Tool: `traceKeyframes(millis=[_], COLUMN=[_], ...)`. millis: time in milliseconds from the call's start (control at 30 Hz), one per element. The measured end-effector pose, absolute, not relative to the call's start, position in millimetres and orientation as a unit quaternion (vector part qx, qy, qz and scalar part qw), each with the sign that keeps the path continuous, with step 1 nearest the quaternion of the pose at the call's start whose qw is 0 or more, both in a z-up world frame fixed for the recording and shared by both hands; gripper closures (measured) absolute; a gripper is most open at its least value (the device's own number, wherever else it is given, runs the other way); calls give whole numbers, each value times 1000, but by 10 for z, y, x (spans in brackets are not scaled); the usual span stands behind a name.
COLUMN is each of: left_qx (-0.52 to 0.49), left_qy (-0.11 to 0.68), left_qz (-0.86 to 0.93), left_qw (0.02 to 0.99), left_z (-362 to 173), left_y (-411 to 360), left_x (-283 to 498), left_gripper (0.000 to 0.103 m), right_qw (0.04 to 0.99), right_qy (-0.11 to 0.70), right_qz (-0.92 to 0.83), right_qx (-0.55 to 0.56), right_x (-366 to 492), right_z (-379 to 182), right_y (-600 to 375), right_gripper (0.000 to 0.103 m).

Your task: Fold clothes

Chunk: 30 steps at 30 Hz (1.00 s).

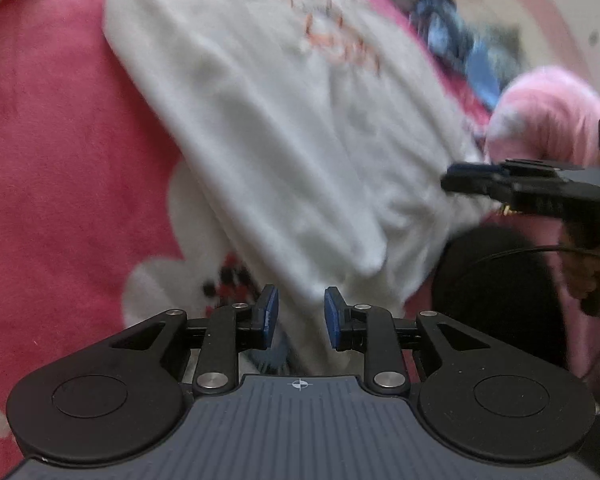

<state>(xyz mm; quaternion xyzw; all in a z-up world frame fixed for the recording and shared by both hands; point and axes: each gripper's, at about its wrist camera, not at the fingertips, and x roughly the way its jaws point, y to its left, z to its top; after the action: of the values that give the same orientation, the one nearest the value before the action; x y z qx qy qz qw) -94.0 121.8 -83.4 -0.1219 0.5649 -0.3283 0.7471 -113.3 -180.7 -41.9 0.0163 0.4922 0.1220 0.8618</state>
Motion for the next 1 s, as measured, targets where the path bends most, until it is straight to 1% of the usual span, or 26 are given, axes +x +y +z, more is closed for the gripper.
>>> traceKeyframes(millis=[67, 133, 267, 300, 433, 567, 633, 733, 767, 800, 833, 867, 900, 1000], left_qx=[-125, -117, -65, -61, -63, -84, -86, -85, -89, -95, -103, -111, -116, -118], left_qy=[549, 534, 540, 543, 536, 545, 547, 544, 540, 536, 534, 533, 534, 541], left_qz=[-331, -339, -348, -348, -354, -359, -363, -369, -374, -379, -384, -388, -392, -395], left_qw=[757, 766, 763, 762, 764, 753, 750, 749, 749, 748, 746, 743, 740, 733], left_z=[-807, -818, -1070, -1144, -1253, -1263, -1254, -1221, -1202, -1186, -1177, -1179, -1190, -1255], left_y=[1134, 985, 666, 627, 604, 672, 678, 688, 688, 690, 693, 689, 671, 643], left_x=[-902, -889, -946, -975, -1033, -972, -959, -962, -959, -956, -954, -943, -927, -894], left_gripper=[78, 77, 77, 77, 76, 75, 74, 72, 71, 69, 69, 69, 68, 68], right_qw=[874, 870, 841, 831, 793, 797, 815, 838, 846, 852, 854, 853, 852, 848], right_qy=[462, 455, 483, 497, 552, 557, 536, 503, 492, 481, 475, 476, 477, 482], right_qz=[152, 189, 229, 232, 206, 198, 202, 206, 205, 206, 209, 211, 211, 193], right_qx=[1, -23, -86, -97, -152, -120, -89, -43, -29, -14, 5, 27, 49, 106], right_x=[-977, -824, -659, -649, -664, -546, -345, 41, 218, 394, 560, 763, 965, 1512], right_z=[-364, -385, -670, -790, -1282, -1101, -915, -702, -669, -642, -669, -729, -793, -1061], right_y=[-1665, -1468, -1047, -1007, -1081, -1278, -1325, -1363, -1356, -1346, -1300, -1269, -1241, -1238], right_gripper=[70, 70, 71, 73, 74, 74, 72, 66, 61, 60, 60, 57, 52, 51])
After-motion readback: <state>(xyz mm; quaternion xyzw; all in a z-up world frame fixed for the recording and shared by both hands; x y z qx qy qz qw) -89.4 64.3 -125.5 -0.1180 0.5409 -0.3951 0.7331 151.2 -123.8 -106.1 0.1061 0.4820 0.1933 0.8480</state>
